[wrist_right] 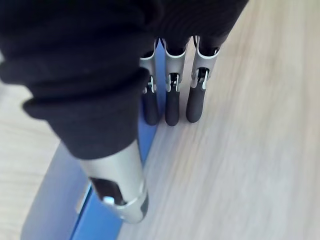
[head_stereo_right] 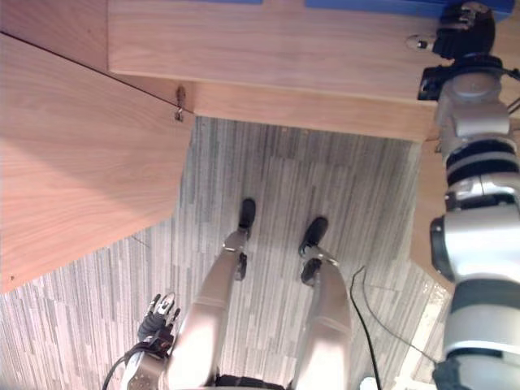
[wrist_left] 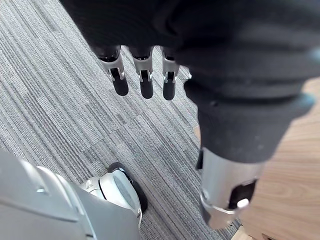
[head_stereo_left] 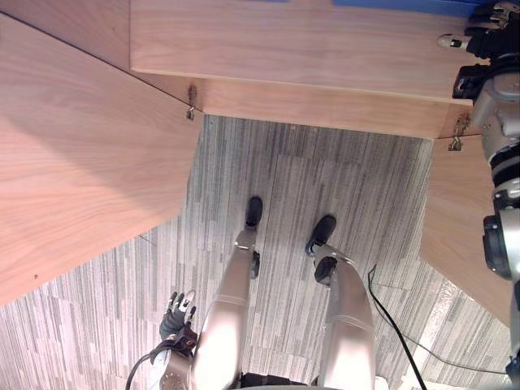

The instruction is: Walk over to the cabinet, pick up the folder, carry it to the office cabinet, place the folder inside the office cabinet, then close the office cabinet door

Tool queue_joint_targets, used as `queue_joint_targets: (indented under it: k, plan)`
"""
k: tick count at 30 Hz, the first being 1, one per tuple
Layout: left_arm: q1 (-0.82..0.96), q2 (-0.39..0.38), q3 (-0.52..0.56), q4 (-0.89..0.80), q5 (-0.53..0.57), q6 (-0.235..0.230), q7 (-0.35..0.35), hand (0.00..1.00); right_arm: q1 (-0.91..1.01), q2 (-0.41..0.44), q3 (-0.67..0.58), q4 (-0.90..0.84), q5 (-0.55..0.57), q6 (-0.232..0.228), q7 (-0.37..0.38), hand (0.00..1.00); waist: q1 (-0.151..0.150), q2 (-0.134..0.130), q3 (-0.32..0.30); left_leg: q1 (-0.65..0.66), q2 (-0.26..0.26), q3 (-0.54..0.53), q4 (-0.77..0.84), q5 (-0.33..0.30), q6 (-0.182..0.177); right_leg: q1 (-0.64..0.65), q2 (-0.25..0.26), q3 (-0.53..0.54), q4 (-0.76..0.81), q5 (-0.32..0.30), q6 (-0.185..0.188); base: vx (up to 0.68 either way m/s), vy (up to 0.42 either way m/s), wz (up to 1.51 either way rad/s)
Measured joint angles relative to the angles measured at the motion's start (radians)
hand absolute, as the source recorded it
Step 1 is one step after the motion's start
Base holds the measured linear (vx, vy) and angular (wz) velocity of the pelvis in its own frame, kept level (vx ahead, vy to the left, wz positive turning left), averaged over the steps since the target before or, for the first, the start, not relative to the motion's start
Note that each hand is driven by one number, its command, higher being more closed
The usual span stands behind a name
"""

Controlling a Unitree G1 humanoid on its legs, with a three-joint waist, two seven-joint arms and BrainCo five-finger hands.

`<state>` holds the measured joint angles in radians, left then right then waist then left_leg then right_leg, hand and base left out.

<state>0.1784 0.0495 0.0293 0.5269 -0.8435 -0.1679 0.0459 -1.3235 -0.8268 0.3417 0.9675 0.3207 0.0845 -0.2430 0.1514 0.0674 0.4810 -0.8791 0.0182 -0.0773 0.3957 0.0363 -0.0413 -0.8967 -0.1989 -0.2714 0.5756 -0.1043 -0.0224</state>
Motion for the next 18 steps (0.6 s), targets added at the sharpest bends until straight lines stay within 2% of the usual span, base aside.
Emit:
queue_joint_targets:
  k: [1,4,5,8,12,15,18]
  plan:
    - [0.001,0.0,0.001,0.0,-0.001,-0.001,-0.01,0.0,0.021,-0.01,0.006,-0.055,-0.07,-0.007,0.018,0.0,0.0,0.0,0.0,-0.007,0.006,0.005,-0.005,0.0,0.0,-0.006,0.007,0.002,-0.014,0.009,0.0,0.02,-0.03,-0.14]
    - [0.002,0.001,0.007,0.001,-0.01,-0.002,-0.041,0.0,0.035,-0.041,0.058,-0.121,-0.152,-0.024,0.071,0.0,-0.009,0.0,0.0,-0.012,0.012,0.013,-0.009,0.0,0.0,-0.01,0.014,0.005,-0.03,0.019,0.002,0.02,-0.032,-0.14]
    - [0.002,0.003,0.008,0.001,-0.013,-0.002,-0.058,0.0,0.04,-0.057,0.106,-0.159,-0.186,-0.032,0.111,0.0,-0.013,-0.002,-0.001,-0.01,0.02,0.018,-0.012,0.0,0.0,-0.003,0.024,0.006,-0.048,0.028,0.002,0.02,-0.031,-0.2]
    - [0.004,0.015,0.015,0.005,-0.024,0.003,-0.089,0.0,0.074,-0.068,0.226,-0.254,-0.262,-0.045,0.199,0.0,-0.027,-0.021,-0.009,0.009,0.035,0.028,-0.027,0.001,0.0,0.013,0.038,0.006,-0.076,0.04,0.001,0.02,-0.039,-0.18]
    - [0.006,0.026,0.02,0.012,-0.032,0.004,-0.116,0.0,0.131,-0.061,0.331,-0.344,-0.325,-0.072,0.268,0.0,-0.023,-0.046,-0.02,0.062,0.057,0.043,-0.072,0.009,-0.01,0.062,0.063,0.006,-0.13,0.057,-0.005,0.03,-0.047,-0.16]
    - [0.01,0.033,0.028,0.017,-0.035,0.007,-0.123,0.0,0.188,-0.013,0.357,-0.341,-0.342,-0.087,0.301,0.0,-0.021,-0.071,-0.031,0.129,0.074,0.05,-0.12,0.018,-0.015,0.125,0.086,0.003,-0.181,0.069,-0.007,0.06,-0.043,-0.12]
    - [0.01,0.037,0.048,0.037,-0.034,0.01,-0.141,0.0,0.297,0.108,0.333,-0.265,-0.358,-0.096,0.309,0.0,-0.021,-0.1,-0.048,0.236,0.088,0.062,-0.173,0.022,-0.02,0.229,0.105,-0.001,-0.241,0.076,-0.003,0.11,-0.028,-0.12]
